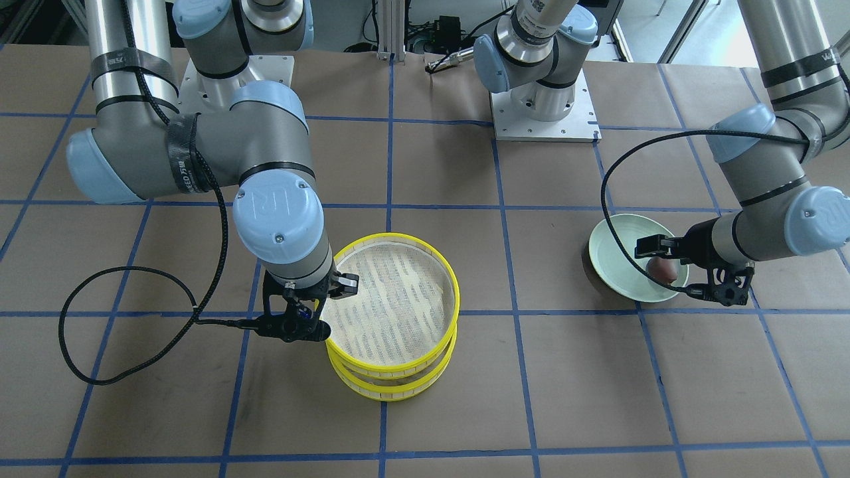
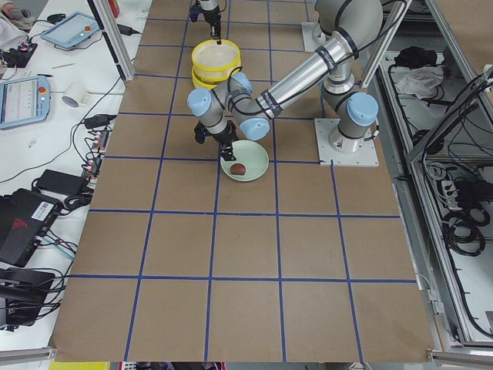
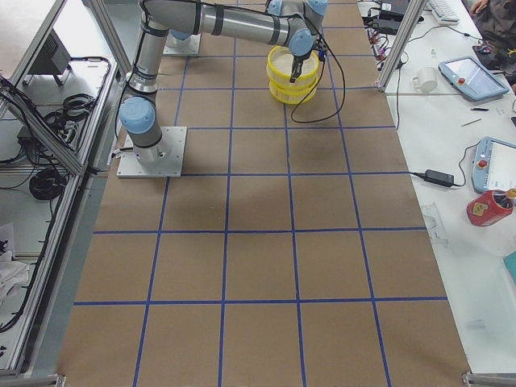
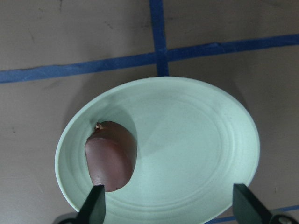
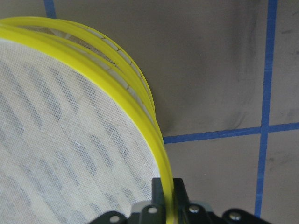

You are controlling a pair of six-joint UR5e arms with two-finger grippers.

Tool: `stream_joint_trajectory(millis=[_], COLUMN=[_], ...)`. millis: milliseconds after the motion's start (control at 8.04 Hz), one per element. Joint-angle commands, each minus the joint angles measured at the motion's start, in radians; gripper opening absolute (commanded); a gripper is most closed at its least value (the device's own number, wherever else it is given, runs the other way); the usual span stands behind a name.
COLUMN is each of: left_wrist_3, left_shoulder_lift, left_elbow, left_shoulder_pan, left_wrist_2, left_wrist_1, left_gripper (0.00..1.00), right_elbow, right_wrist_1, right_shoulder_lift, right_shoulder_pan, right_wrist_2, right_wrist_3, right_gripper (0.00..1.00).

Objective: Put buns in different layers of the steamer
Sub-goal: 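Lower the left gripper onto the dark red bun and grasp it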

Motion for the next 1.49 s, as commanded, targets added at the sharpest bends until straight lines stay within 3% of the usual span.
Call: stream_joint_trajectory(millis=[0, 747, 1369], left_wrist_3=[0.010, 0.019, 0.023], left_shoulder_lift=[-0.051, -0.088, -0.105], left_elbow=[-0.001, -0.001, 0.001], left_shoulder_pan=[0.006, 0.006, 0.006], left_wrist_2=[0.040, 0.080, 0.088], left_wrist_1=[0.044, 0.075, 0.073], left_gripper=[0.94, 0.89, 0.73], right_elbow=[0.003, 0.004, 0.003], right_wrist_1=[-0.025, -0.056, -0.058], right_shoulder_lift=[0.011, 0.023, 0.032], right_shoulder_pan=[0.000, 0.000, 0.000], right_wrist_2=[0.002, 0.008, -0.003], right_wrist_3=[0.006, 0.012, 0.012], right_gripper=[0.03, 0.03, 0.03])
